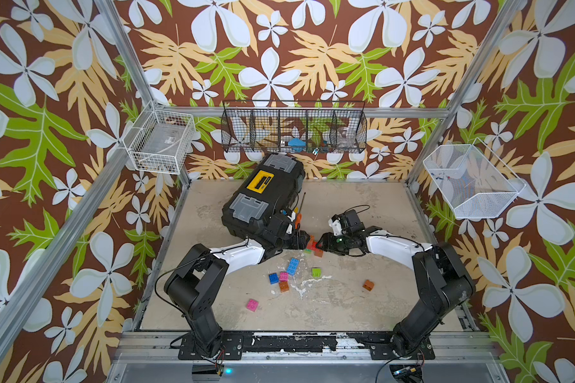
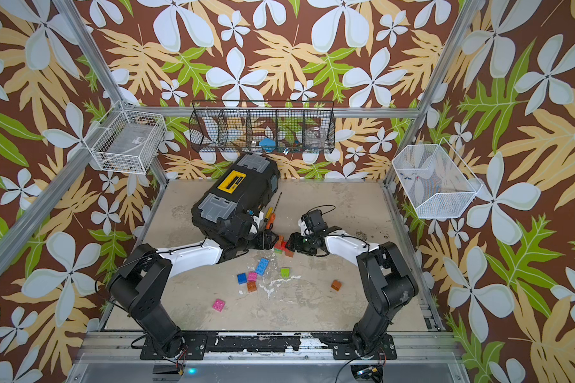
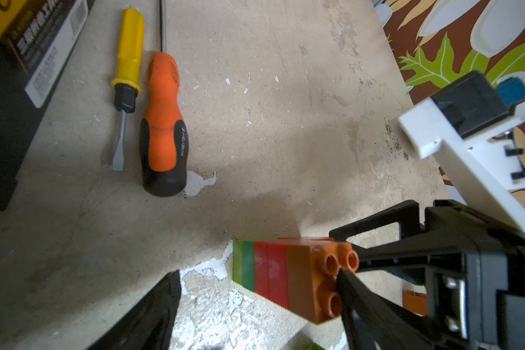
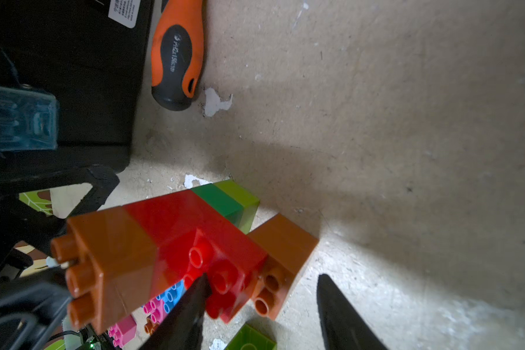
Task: Assemble the letter h with lego
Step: Assemble the lego brick with the lego brick.
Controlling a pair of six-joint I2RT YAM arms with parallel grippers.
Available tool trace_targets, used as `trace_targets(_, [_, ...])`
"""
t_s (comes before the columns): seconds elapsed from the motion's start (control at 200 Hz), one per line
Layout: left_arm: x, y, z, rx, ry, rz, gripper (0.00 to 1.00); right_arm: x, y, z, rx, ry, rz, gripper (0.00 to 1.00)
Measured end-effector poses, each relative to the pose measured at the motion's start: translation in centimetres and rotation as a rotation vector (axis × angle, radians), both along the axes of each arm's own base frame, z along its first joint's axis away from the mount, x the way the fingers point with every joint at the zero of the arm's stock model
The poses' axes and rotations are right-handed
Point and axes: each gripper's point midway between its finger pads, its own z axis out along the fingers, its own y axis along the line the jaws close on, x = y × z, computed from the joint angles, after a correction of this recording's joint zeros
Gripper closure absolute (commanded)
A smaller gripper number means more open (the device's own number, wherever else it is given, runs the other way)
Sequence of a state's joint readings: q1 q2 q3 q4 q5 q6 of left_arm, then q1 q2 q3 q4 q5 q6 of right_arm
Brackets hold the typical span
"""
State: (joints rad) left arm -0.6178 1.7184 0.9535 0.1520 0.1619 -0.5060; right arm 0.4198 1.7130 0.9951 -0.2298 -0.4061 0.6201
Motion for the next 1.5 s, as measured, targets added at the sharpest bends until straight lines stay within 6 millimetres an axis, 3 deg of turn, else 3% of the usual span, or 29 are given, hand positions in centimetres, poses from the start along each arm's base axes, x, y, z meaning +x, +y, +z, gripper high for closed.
trace_targets(0.145, [-0.1, -0.2, 0.0, -0.008, -0.004, 0.003, 0.18, 0.0, -0.3, 0.4, -0.018, -0.006, -0.007, 0.4])
trace_targets(0.3, [-0.3, -0.3, 0.1, -0.008, -0.008, 0.0, 0.18, -0.4, -0.7, 2.0, -0.037, -0.039, 0.006, 0.27])
trace_targets(0.44, [-0.5, -0.2, 0.1, -0.006, -0.005, -0.002, 0.18, -0.3, -1.3, 4.7, -0.049, -0.161, 0.048, 0.24])
trace_targets(0.575, [-0.6, -0.2, 0.1, -0.001, -0.007, -0.008, 0.17, -1.3, -1.9, 5.4, -0.084, -0.287, 0.147, 0.25])
trace_targets(0.721, [-0.6, -0.2, 0.2, 0.011, -0.016, -0.019, 0.17, -2.3, -2.6, 4.7, -0.167, -0.451, 0.294, 0.22])
trace_targets(0.866, [-0.3, -0.4, 0.2, 0.016, -0.026, -0.027, 0.17, -2.4, -1.9, 4.8, -0.236, -0.604, 0.478, 0.21])
trace_targets(1.001, [-0.2, -0.5, 0.2, 0.013, -0.027, -0.032, 0.17, -1.3, -1.0, 3.8, -0.302, -0.649, 0.621, 0.22])
trace_targets(1.136, [-0.3, -0.6, 0.2, 0.013, -0.027, -0.036, 0.16, -1.7, 0.0, 2.0, -0.345, -0.658, 0.749, 0.22])
trace_targets(1.501, [-0.3, -0.7, 0.1, 0.007, -0.023, -0.043, 0.16, -0.9, 1.0, -0.5, -0.366, -0.651, 0.87, 0.44])
